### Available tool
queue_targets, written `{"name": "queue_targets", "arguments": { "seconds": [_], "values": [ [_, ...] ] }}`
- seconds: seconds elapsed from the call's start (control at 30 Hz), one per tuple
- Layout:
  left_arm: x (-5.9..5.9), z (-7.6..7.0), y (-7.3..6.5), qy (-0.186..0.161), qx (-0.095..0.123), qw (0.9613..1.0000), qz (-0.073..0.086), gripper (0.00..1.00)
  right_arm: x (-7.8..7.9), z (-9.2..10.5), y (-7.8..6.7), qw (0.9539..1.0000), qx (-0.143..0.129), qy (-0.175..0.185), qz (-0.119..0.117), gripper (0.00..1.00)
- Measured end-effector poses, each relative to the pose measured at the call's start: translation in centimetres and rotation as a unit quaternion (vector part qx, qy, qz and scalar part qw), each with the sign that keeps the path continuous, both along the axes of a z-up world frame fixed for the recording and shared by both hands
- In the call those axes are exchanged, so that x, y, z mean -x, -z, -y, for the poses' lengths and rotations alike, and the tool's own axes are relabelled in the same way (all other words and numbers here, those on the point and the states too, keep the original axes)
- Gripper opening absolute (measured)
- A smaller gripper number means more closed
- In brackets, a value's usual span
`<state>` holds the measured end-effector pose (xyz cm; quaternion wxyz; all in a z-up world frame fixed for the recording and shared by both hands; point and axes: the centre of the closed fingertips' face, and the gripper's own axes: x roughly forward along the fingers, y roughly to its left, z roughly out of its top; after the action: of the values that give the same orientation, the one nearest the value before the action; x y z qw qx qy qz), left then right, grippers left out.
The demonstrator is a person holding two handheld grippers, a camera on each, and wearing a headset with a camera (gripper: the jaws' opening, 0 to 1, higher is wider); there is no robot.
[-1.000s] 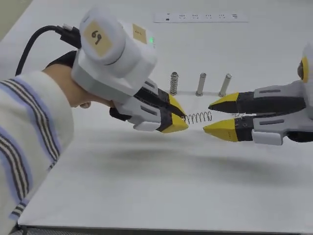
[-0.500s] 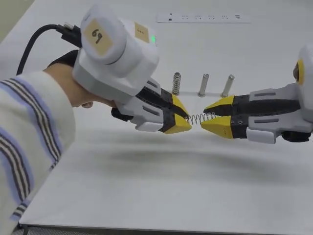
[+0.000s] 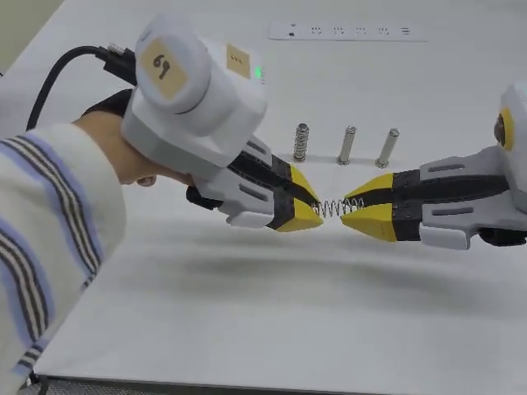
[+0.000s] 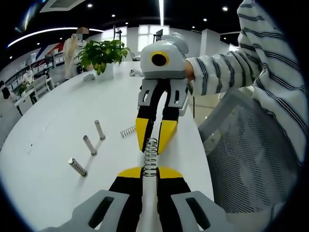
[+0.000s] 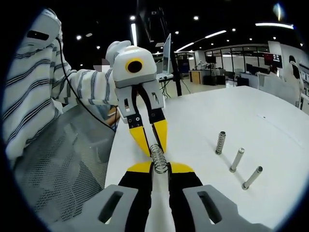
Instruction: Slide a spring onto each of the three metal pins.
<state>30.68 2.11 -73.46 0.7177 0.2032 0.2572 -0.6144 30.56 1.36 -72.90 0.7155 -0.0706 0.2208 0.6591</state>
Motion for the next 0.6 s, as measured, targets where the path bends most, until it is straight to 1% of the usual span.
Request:
{"name": "queue_targets", "arguments": {
  "seconds": [0.03,0.13,0.27,0.33,0.4,0.47,0.53,0.57,0.6],
  "values": [
    [0.2,0.0,0.1,0.001,0.002,1.0000,-0.003,0.01,0.2,0.0,0.0,1.0000,-0.002,-0.003,-0.005,0.08],
    [0.9,0.3,0.4,0.000,0.009,0.9999,-0.013,0.01,0.7,0.1,0.2,0.9999,0.005,-0.014,-0.008,0.08],
    [1.2,0.5,0.8,-0.006,0.016,0.9997,-0.020,0.01,1.0,0.2,0.4,0.9997,0.006,-0.015,-0.018,0.08],
    [1.3,0.5,0.8,-0.007,0.020,0.9996,-0.020,0.01,1.2,0.3,0.4,0.9996,0.009,-0.016,-0.021,0.08],
    [1.6,0.6,0.7,-0.007,0.024,0.9995,-0.021,0.01,1.5,0.4,0.3,0.9986,0.007,-0.011,-0.051,0.08],
    [1.6,0.7,0.6,-0.009,0.028,0.9994,-0.019,0.01,1.4,0.5,0.2,0.9987,0.005,-0.010,-0.049,0.08],
    [1.7,0.8,0.6,-0.011,0.030,0.9993,-0.020,0.01,1.6,0.6,0.2,0.9983,0.008,-0.009,-0.057,0.08],
    [1.9,1.0,0.6,-0.009,0.029,0.9994,-0.018,0.01,1.7,0.7,0.2,0.9978,0.012,-0.010,-0.064,0.08],
    [2.0,1.1,0.6,-0.007,0.029,0.9994,-0.017,0.01,1.9,0.8,0.1,0.9976,0.014,-0.012,-0.067,0.08]
  ]
}}
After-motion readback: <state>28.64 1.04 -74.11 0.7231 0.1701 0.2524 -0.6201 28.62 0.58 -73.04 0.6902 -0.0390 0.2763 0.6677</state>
